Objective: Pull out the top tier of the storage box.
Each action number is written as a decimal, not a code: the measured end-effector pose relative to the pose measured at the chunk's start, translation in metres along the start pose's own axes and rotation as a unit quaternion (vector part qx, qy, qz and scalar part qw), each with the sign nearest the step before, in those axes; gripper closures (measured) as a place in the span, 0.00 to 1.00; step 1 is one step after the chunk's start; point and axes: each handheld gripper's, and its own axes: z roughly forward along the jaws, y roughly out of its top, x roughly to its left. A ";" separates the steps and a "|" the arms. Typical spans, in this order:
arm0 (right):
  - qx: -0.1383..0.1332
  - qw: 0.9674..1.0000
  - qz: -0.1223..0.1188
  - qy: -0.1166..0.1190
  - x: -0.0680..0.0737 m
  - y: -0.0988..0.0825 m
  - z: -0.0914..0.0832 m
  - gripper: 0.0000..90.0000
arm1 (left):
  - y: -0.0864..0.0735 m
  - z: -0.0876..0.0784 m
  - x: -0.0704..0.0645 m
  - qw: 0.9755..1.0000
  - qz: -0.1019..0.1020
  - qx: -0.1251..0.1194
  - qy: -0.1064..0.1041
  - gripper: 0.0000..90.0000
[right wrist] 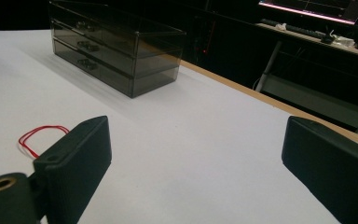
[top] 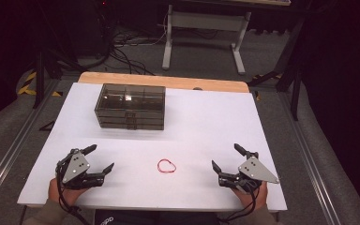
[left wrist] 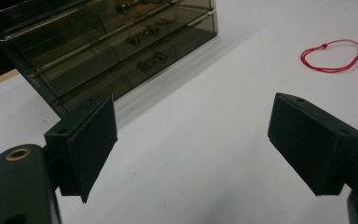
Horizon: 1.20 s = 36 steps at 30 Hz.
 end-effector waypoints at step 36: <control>0.060 0.995 -0.063 -0.049 0.012 -0.018 0.013 0.13 | 0.046 0.077 0.033 0.990 0.076 -0.011 0.119 0.55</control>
